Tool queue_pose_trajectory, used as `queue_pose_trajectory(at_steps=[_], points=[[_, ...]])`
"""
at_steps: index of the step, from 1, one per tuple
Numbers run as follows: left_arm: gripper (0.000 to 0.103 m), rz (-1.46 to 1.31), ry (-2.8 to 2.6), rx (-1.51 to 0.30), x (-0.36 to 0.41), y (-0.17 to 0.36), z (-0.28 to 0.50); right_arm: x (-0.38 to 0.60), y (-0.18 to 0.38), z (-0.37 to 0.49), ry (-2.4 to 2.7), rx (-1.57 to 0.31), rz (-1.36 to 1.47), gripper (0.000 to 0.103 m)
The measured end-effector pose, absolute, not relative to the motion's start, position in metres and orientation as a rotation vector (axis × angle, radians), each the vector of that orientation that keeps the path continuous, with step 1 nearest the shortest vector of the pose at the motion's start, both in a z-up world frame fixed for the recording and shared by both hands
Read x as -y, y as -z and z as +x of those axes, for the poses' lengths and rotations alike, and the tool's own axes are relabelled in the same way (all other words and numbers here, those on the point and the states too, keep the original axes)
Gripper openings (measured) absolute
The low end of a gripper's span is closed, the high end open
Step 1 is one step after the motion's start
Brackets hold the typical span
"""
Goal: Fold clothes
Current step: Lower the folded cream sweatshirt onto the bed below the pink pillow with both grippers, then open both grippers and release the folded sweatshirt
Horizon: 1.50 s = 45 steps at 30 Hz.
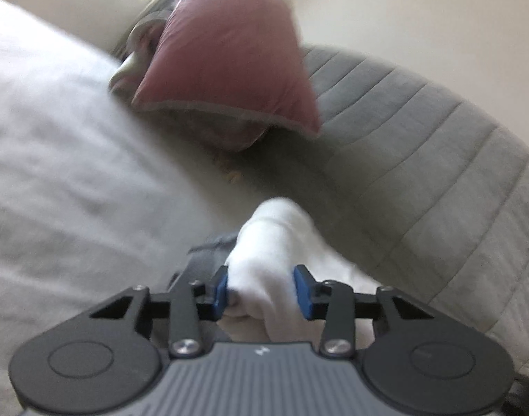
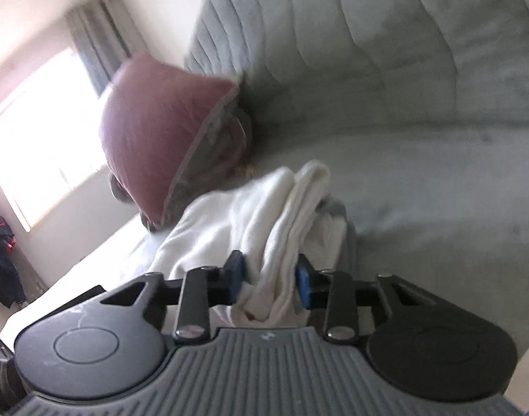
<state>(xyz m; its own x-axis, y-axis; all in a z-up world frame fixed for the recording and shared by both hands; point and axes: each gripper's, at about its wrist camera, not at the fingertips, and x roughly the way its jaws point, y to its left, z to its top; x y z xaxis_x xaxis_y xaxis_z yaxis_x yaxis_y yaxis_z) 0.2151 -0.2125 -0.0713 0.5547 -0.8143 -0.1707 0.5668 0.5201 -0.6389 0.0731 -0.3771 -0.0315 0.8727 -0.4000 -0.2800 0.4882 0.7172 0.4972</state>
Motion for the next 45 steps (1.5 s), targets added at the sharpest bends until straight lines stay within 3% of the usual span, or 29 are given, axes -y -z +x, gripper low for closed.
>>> queue_pose_trajectory(at_steps=[5,6,8,13,15,18,22,25,27,30,34,37,39,45], points=[[0.052,-0.485,0.797,-0.497,0.223,0.075,0.218,0.382,0.04,0.081,0.56,-0.194,0.532,0.036],[0.055,-0.469,0.788,-0.492,0.224,0.071,0.218,0.381,0.041,0.081,0.577,-0.204,0.509,0.048],[0.056,-0.47,0.772,-0.465,0.22,0.064,0.217,0.378,0.034,0.076,0.608,-0.186,0.467,0.053],[0.054,-0.568,0.814,-0.352,0.203,0.048,0.211,0.38,0.014,0.062,0.58,-0.063,0.451,0.053],[0.054,-0.579,0.863,-0.318,0.203,0.047,0.208,0.39,0.0,0.072,0.549,-0.088,0.506,0.048],[0.047,-0.567,0.935,-0.335,0.212,0.052,0.209,0.4,-0.019,0.09,0.58,-0.164,0.487,0.048],[0.037,-0.506,1.002,-0.359,0.228,0.057,0.209,0.422,-0.003,0.107,0.588,-0.248,0.463,0.047],[0.033,-0.408,1.0,-0.406,0.241,0.065,0.206,0.429,0.014,0.106,0.56,-0.243,0.482,0.032],[0.032,-0.371,1.002,-0.408,0.242,0.066,0.204,0.43,0.023,0.102,0.543,-0.221,0.485,0.015],[0.03,-0.335,1.018,-0.407,0.241,0.064,0.202,0.432,0.016,0.093,0.502,-0.147,0.493,0.008],[0.015,-0.295,1.007,-0.436,0.243,0.069,0.202,0.452,0.043,0.121,0.569,-0.259,0.502,0.008],[0.016,-0.298,1.002,-0.433,0.242,0.07,0.202,0.457,0.043,0.11,0.538,-0.201,0.56,0.012],[0.017,-0.32,0.997,-0.417,0.236,0.067,0.2,0.455,0.03,0.099,0.503,-0.13,0.565,0.023],[0.018,-0.354,0.912,-0.351,0.231,0.068,0.197,0.431,0.006,0.094,0.342,-0.092,0.458,0.024]])
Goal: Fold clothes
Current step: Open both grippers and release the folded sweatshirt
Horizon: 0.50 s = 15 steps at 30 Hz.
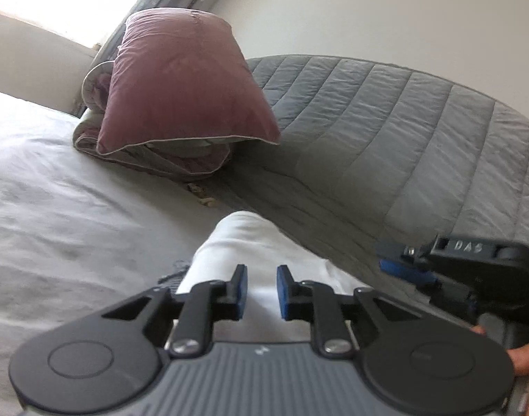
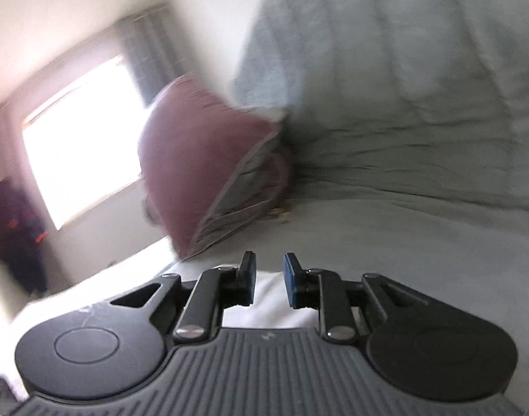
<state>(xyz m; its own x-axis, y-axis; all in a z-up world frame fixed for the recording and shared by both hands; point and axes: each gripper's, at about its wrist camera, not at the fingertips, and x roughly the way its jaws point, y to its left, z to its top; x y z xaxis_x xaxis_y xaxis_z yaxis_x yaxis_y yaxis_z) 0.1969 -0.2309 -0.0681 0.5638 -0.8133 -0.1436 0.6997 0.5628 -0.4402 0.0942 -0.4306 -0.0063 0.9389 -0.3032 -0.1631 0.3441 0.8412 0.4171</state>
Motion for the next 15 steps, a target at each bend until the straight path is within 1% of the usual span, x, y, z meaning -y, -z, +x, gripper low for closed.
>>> queue_pose_trajectory(at_steps=[2,4,5,7,8,9,11,12,15], points=[[0.018,-0.339,0.907,-0.358,0.233,0.07,0.197,0.42,0.009,0.104,0.31,-0.125,0.401,0.024],[0.018,-0.325,0.903,-0.365,0.236,0.072,0.198,0.418,0.022,0.119,0.333,-0.221,0.378,0.023],[0.018,-0.325,0.912,-0.376,0.237,0.073,0.2,0.421,0.033,0.129,0.372,-0.284,0.371,0.014],[0.018,-0.317,0.913,-0.383,0.238,0.073,0.2,0.423,0.037,0.129,0.382,-0.277,0.38,0.014],[0.018,-0.311,0.907,-0.381,0.238,0.073,0.199,0.424,0.039,0.128,0.386,-0.271,0.385,0.015],[0.019,-0.308,0.904,-0.379,0.238,0.072,0.199,0.426,0.036,0.125,0.374,-0.248,0.402,0.022],[0.019,-0.31,0.901,-0.381,0.238,0.071,0.199,0.429,0.03,0.118,0.347,-0.2,0.437,0.03],[0.019,-0.309,0.899,-0.382,0.238,0.07,0.199,0.429,0.029,0.117,0.351,-0.193,0.441,0.032],[0.021,-0.297,0.891,-0.381,0.238,0.065,0.195,0.426,0.024,0.115,0.352,-0.19,0.434,0.032]])
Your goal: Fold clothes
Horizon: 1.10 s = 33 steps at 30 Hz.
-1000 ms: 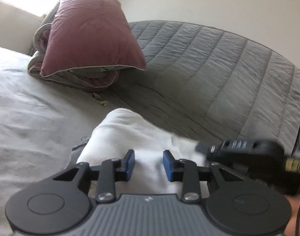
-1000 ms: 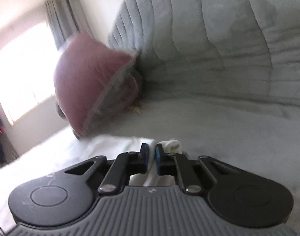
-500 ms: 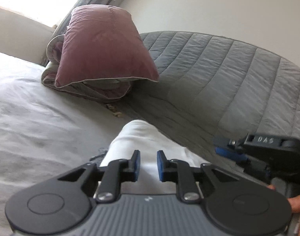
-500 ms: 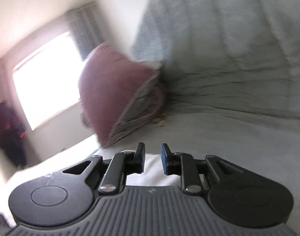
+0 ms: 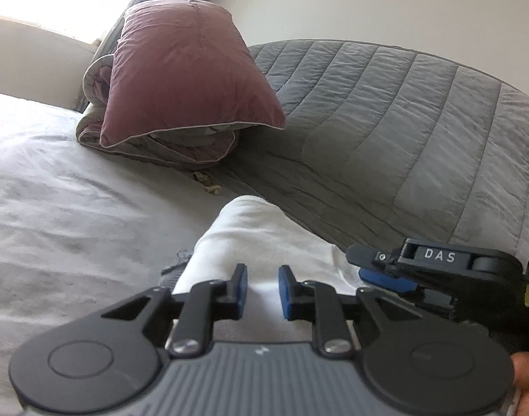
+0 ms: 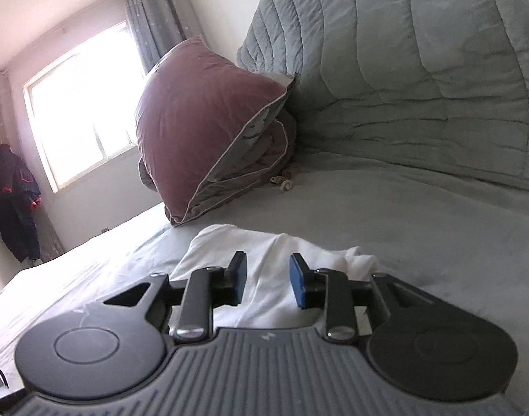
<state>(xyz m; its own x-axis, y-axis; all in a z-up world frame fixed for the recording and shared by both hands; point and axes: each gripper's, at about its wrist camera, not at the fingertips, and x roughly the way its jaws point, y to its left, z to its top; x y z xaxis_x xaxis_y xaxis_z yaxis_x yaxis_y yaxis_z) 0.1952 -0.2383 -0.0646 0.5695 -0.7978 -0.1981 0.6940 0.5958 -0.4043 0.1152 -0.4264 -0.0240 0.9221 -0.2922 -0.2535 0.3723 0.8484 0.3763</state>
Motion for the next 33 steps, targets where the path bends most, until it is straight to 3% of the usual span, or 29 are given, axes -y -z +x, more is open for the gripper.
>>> queue_pose_trajectory(at_steps=[5,17,33], points=[[0.021,-0.256,0.859,-0.405,0.231,0.042,0.18,0.414,0.009,0.101,0.353,-0.195,0.44,0.033],[0.023,-0.051,0.668,-0.464,0.196,-0.045,0.109,0.37,-0.069,0.064,0.335,-0.226,0.428,0.052],[0.041,-0.035,0.489,-0.564,0.109,-0.085,0.038,0.314,-0.115,0.004,0.261,-0.291,0.4,0.071]])
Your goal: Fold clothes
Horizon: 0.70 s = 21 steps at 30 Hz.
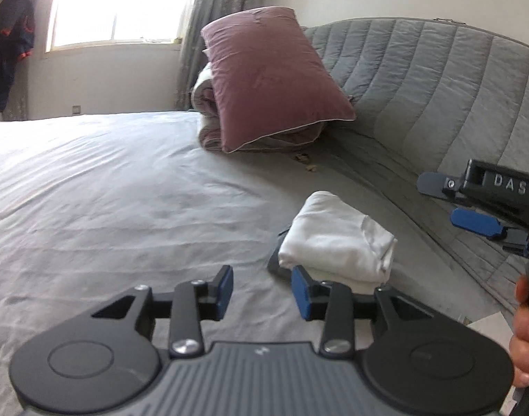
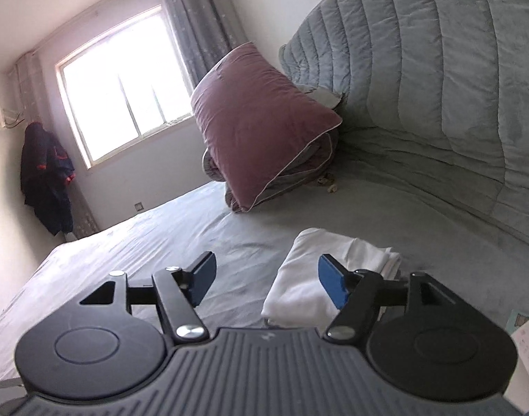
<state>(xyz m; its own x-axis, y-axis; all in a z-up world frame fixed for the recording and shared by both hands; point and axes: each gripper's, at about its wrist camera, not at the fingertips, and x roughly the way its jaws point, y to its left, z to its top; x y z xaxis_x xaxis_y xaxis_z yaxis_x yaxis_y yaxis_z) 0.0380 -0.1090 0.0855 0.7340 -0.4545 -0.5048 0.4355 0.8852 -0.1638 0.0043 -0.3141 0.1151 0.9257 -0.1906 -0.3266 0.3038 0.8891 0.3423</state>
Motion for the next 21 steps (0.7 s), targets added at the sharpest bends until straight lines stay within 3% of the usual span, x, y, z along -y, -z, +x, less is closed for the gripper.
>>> queue_pose_trajectory(at_steps=[8,11,16,21], points=[[0.065,0.029,0.436,-0.634,0.091,-0.076,0.032,0.313,-0.095,0.002,0.332,-0.342,0.446,0.081],[0.076,0.044,0.444,-0.664,0.09,-0.069,0.032,0.319,-0.086,0.008,0.392,-0.37,0.491,0.092],[0.1,0.062,0.464,-0.678,0.091,-0.055,0.03,0.314,-0.067,0.014,0.548,-0.395,0.428,0.103],[0.102,0.081,0.467,-0.731,0.089,-0.038,0.035,0.316,-0.036,0.015,0.661,-0.436,0.458,0.103]])
